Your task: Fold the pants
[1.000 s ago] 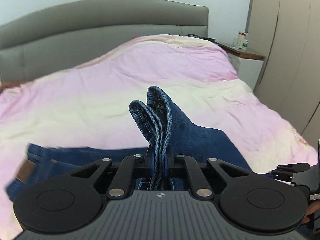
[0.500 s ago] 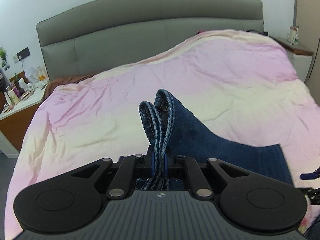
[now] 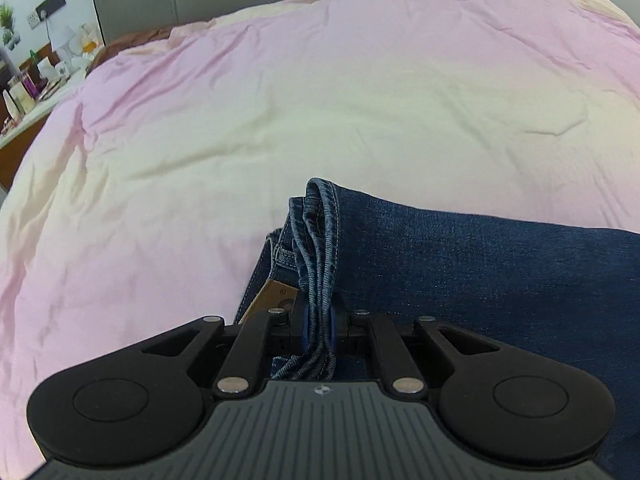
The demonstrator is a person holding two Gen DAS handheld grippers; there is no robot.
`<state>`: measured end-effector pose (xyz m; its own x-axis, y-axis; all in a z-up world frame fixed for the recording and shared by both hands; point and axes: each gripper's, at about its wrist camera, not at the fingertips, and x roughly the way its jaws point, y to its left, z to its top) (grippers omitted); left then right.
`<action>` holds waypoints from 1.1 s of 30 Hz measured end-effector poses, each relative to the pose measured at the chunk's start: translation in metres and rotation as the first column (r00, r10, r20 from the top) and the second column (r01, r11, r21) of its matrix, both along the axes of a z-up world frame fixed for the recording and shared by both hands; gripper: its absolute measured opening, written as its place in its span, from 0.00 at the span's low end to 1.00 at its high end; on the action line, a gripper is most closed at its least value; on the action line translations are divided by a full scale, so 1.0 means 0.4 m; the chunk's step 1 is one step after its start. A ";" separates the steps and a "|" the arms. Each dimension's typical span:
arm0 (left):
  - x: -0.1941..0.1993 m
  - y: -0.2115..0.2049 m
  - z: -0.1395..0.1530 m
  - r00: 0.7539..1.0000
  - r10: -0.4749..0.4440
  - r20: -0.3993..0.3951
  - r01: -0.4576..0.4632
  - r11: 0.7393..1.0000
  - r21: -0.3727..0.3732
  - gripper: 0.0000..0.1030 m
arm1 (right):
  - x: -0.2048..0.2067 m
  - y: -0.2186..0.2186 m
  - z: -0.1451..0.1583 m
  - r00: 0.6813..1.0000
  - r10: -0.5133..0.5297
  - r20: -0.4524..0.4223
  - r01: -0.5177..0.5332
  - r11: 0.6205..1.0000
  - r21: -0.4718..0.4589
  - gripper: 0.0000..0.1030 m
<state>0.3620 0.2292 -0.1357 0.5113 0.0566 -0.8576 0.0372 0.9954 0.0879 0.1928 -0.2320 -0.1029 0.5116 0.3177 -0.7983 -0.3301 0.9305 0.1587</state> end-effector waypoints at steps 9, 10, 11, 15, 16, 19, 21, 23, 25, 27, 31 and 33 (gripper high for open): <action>-0.019 0.001 -0.010 0.999 -0.008 0.042 0.007 1.000 0.011 0.11 | 0.019 0.002 -0.049 0.999 -0.043 0.001 0.043 0.999 0.004 0.46; -0.031 -0.007 0.008 0.997 -0.028 0.071 0.025 0.999 0.034 0.11 | 0.019 0.003 -0.049 0.999 -0.044 0.002 0.044 0.999 0.004 0.46; -0.045 -0.019 0.029 0.994 -0.055 0.093 0.050 0.997 0.058 0.10 | 0.014 0.004 -0.045 0.999 -0.043 0.004 0.043 0.999 0.002 0.46; -0.064 -0.012 0.077 0.992 -0.083 0.100 0.078 0.995 0.057 0.10 | -0.002 -0.002 -0.033 0.999 -0.049 0.009 0.049 0.999 0.007 0.46; -0.063 -0.007 0.080 0.991 -0.077 0.107 0.071 0.996 0.059 0.10 | -0.004 -0.007 -0.034 0.998 -0.056 0.005 0.056 0.998 0.013 0.46; -0.041 0.002 0.055 0.994 -0.044 0.102 0.035 0.996 0.082 0.10 | -0.006 -0.016 -0.031 0.997 -0.078 0.001 0.078 0.996 0.032 0.46; -0.005 0.012 0.000 0.998 -0.019 0.061 0.013 0.996 0.088 0.10 | -0.007 -0.019 -0.031 0.997 -0.079 0.002 0.079 0.996 0.033 0.46; 0.005 0.003 -0.043 0.999 -0.013 0.035 0.009 0.994 0.108 0.14 | -0.005 -0.022 -0.037 0.997 -0.083 -0.006 0.083 0.996 0.035 0.46; 0.006 0.007 -0.060 0.999 0.012 0.041 -0.017 0.993 0.120 0.26 | 0.001 -0.025 -0.049 0.995 -0.093 -0.021 0.094 0.995 0.044 0.46; -0.003 0.028 -0.049 0.997 0.046 0.058 -0.052 0.992 0.114 0.45 | 0.010 -0.023 -0.078 0.993 -0.105 -0.057 0.106 0.994 0.021 0.47; -0.047 0.054 0.014 0.993 0.039 0.112 -0.054 0.990 0.131 0.50 | 0.012 -0.053 -0.123 0.980 -0.150 -0.130 0.156 0.987 0.038 0.48; -0.065 0.056 0.042 0.992 0.037 0.122 -0.057 0.983 0.172 0.50 | 0.004 -0.067 -0.120 0.976 -0.165 -0.144 0.173 0.984 0.044 0.48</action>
